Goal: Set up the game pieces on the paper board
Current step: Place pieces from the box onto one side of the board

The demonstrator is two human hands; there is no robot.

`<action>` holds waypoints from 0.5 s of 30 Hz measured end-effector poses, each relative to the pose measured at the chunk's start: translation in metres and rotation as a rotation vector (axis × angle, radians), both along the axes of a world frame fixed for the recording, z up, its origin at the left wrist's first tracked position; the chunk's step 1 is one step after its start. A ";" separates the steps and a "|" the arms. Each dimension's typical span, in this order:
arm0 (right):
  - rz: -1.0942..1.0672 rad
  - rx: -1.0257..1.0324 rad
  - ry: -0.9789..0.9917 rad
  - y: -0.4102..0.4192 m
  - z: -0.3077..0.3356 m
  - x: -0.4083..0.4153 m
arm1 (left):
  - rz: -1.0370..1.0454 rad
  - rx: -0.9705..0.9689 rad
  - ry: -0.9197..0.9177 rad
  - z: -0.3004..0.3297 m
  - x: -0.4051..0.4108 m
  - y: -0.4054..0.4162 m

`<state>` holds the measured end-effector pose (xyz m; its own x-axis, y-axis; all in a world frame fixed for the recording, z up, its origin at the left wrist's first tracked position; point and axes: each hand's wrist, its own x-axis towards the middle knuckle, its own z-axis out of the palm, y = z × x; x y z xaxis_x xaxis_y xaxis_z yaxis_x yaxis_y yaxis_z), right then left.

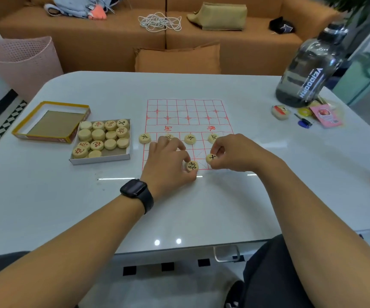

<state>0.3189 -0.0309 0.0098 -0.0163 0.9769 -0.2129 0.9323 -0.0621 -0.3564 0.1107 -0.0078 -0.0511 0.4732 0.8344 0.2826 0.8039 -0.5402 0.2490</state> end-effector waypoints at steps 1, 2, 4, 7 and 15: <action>-0.001 0.002 -0.001 0.001 -0.001 0.000 | 0.002 -0.008 0.008 0.000 0.001 0.000; -0.002 0.007 -0.007 0.003 -0.001 0.000 | 0.005 -0.015 0.011 0.000 0.002 0.000; -0.006 0.013 -0.015 0.004 -0.003 0.001 | 0.006 -0.024 0.010 0.000 0.003 0.001; -0.008 0.003 -0.009 0.003 -0.006 0.001 | 0.010 -0.011 0.006 -0.001 0.006 -0.001; -0.013 -0.022 0.000 -0.001 -0.006 -0.001 | 0.016 -0.019 0.032 -0.004 0.008 -0.007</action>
